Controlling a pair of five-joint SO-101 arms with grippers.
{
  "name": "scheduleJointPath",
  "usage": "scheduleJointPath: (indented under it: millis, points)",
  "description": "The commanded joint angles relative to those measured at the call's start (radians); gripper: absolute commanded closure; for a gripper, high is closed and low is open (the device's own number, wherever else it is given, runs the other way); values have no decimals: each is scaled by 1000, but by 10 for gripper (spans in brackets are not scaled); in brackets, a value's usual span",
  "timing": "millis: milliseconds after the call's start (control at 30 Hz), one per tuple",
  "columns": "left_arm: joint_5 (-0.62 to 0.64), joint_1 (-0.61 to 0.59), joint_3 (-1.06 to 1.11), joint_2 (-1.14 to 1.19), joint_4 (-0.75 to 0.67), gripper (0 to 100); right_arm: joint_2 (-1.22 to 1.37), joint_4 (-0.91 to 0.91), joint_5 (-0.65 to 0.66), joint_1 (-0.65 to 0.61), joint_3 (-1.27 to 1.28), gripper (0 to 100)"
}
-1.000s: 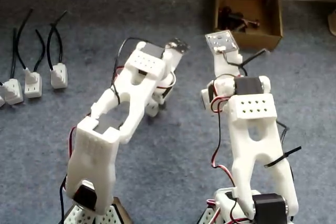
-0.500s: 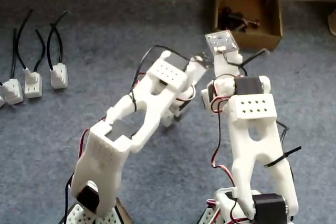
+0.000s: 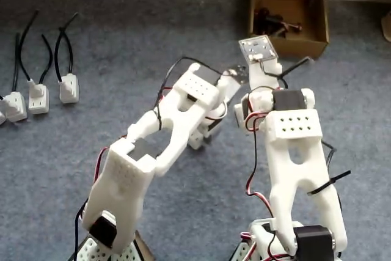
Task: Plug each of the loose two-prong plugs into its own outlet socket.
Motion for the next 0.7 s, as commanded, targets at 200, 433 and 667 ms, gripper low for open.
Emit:
scheduleJointPath:
  millis: [200,433,667]
  points:
    - [-14,18,-61,-107,28,804,-47,-4,-2,13,-13,992]
    - [-14,-15,-59,-183,95,803,-45,-4,-2,13,-13,992]
    - [-14,-71,-61,-234,140,807,-45,-5,-2,13,-12,992]
